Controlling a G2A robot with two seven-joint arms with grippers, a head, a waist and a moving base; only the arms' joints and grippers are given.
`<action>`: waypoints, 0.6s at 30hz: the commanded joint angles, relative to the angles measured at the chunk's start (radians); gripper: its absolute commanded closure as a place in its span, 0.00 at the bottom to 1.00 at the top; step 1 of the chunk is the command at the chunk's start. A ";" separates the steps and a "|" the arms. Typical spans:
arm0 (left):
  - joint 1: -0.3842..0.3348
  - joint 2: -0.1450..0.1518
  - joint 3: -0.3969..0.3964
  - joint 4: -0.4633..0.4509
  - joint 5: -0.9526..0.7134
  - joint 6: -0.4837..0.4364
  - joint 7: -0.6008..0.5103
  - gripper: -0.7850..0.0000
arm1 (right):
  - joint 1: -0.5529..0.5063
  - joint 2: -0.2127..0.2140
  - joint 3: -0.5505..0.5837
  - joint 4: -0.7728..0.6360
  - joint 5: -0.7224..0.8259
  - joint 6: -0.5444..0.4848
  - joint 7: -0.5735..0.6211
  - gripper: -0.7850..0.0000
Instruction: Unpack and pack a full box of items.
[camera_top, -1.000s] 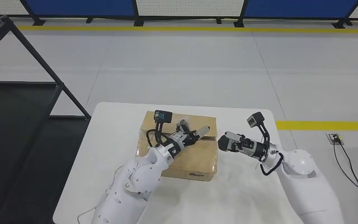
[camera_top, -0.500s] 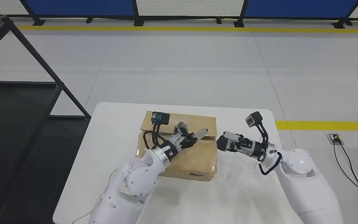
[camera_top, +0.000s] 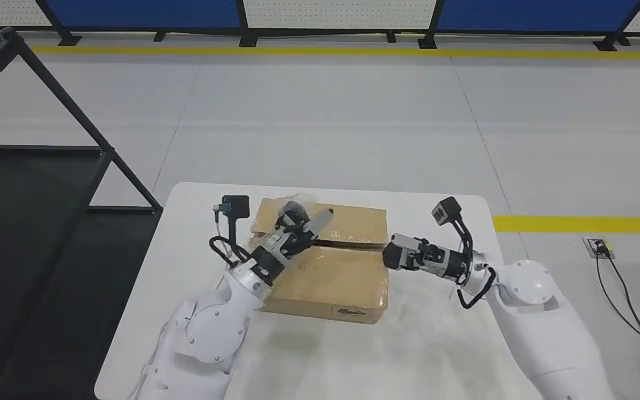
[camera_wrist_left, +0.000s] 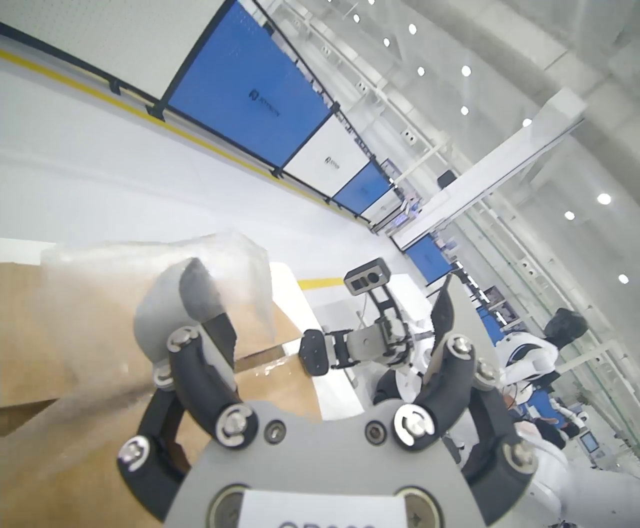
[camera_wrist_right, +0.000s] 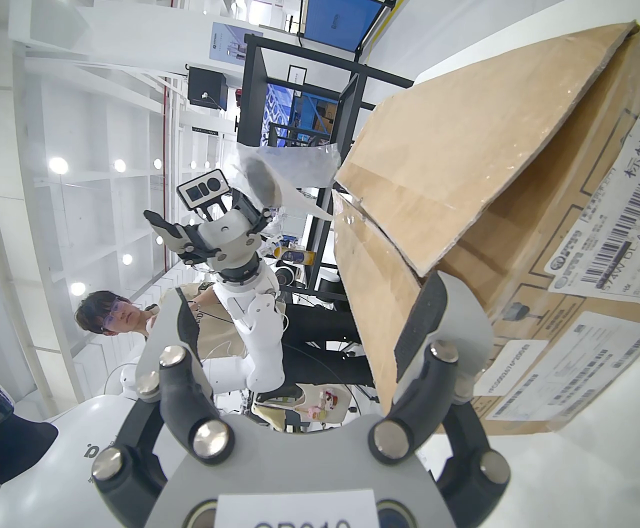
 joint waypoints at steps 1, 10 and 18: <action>0.017 0.004 -0.034 -0.052 -0.075 -0.003 -0.032 0.00 | 0.004 -0.001 -0.005 0.005 0.005 0.000 0.000 0.00; 0.025 0.019 -0.145 -0.195 -0.298 -0.001 -0.163 0.00 | 0.053 -0.020 -0.070 0.056 0.032 -0.022 0.009 0.00; -0.027 0.018 -0.173 -0.190 -0.591 -0.018 -0.202 0.00 | 0.081 -0.040 -0.100 0.131 0.133 -0.071 0.022 0.00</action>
